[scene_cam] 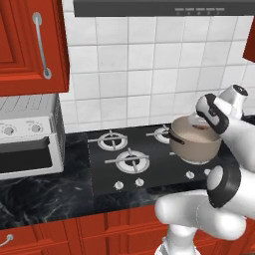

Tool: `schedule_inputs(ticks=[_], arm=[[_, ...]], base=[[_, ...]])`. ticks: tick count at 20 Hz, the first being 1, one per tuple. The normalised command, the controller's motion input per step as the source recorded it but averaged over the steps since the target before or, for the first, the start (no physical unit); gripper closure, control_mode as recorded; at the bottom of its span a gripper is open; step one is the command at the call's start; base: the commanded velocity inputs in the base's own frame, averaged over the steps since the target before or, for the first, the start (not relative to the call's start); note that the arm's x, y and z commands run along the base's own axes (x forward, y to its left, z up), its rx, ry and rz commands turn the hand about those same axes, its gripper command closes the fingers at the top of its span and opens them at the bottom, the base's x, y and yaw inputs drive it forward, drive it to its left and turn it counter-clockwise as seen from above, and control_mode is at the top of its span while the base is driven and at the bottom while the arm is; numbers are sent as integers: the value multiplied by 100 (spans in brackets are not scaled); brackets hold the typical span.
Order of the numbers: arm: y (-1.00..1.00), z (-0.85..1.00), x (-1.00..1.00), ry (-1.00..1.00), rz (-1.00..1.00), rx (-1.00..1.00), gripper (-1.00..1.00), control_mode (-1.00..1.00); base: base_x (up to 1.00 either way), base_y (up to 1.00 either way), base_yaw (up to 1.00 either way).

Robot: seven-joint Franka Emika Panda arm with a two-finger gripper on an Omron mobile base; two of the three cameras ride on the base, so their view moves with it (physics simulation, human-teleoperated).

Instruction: Turn on the burner for the pot on the stove. Wait thirty seconds for the pot to heat up. Then add the sweet potato to the pot.

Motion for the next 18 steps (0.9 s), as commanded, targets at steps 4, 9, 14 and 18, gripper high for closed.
schedule_inputs(ticks=[4,9,14,18], arm=[[-16,-33,37,10,1,0,100,-100],[-14,-27,38,7,1,0,100,-100],[-11,-26,33,5,2,0,100,-100],[-6,-31,30,7,3,0,100,-100]], base=[[0,0,0],[0,0,0],[0,0,0],[0,0,0]])
